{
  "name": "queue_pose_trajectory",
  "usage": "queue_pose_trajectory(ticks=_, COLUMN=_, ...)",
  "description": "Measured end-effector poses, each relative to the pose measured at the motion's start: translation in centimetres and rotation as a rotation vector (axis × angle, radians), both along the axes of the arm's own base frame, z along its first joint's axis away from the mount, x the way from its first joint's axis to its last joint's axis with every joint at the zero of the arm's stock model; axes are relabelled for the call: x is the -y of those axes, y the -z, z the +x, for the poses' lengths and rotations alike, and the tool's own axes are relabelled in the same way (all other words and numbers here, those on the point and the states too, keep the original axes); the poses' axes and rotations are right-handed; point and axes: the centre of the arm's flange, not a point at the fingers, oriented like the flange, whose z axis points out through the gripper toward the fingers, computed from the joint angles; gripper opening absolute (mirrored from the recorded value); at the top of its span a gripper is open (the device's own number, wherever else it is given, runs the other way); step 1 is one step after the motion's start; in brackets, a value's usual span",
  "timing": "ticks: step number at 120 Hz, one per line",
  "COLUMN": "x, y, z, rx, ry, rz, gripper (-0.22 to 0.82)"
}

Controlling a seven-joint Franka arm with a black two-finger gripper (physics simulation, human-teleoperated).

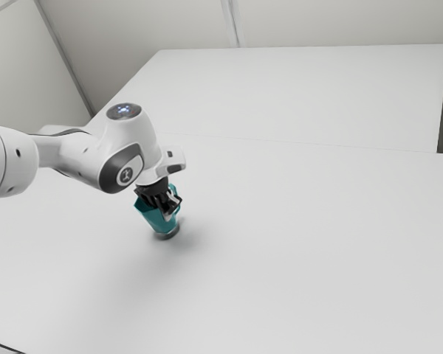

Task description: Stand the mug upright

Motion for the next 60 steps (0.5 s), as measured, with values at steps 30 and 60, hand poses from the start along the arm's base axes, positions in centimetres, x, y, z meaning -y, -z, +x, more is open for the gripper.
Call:
queue_pose_trajectory(ticks=30, x=0.49, y=0.71, z=-0.28, rx=-0.040, ry=-0.010, rz=0.010, gripper=-0.18)
queue_pose_trajectory(ticks=60, x=0.26, y=0.35, z=-0.33, rx=-0.048, ry=-0.028, rz=0.009, gripper=0.16)
